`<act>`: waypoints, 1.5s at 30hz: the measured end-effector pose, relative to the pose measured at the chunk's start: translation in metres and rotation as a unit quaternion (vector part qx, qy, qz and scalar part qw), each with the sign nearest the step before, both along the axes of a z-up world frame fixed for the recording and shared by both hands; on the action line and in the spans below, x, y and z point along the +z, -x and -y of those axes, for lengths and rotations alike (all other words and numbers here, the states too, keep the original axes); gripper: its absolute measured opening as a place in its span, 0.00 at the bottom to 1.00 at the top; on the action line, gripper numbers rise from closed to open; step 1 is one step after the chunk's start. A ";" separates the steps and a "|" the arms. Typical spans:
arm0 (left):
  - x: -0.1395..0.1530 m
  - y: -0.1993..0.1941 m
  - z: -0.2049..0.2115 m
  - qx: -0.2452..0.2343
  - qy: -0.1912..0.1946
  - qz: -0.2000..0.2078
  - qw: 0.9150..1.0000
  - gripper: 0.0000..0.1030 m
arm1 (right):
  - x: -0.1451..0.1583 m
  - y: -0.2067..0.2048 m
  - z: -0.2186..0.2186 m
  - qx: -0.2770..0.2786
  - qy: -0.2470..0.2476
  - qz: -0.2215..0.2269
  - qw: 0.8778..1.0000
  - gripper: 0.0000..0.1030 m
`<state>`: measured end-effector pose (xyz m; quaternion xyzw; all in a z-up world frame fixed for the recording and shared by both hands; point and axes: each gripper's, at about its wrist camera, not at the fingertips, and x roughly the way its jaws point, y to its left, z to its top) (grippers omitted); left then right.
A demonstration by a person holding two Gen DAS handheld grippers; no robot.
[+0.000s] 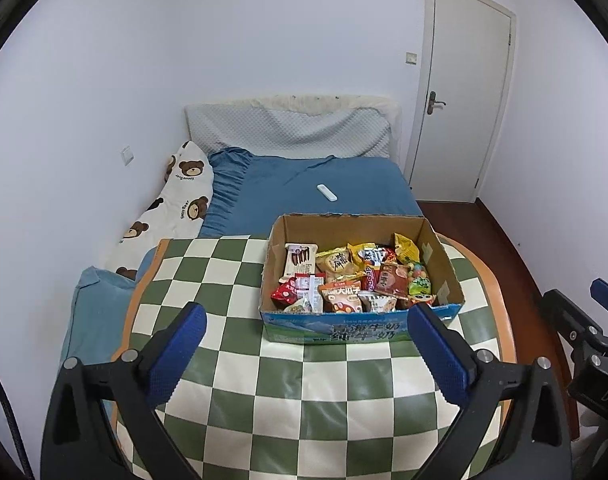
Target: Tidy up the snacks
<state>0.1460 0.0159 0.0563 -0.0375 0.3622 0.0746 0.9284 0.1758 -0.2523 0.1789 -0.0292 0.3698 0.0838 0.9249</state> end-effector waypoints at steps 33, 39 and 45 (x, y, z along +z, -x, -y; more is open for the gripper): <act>-0.088 -0.103 -0.009 0.015 -0.010 -0.093 0.995 1.00 | -0.104 -0.106 -0.021 -0.009 0.038 -0.062 0.997 1.00; -0.088 -0.103 -0.008 0.013 -0.011 -0.092 0.996 1.00 | -0.102 -0.104 -0.023 -0.008 0.038 -0.061 0.997 1.00; -0.087 -0.101 -0.010 0.014 -0.008 -0.092 0.996 1.00 | -0.102 -0.105 -0.024 -0.006 0.039 -0.061 0.997 1.00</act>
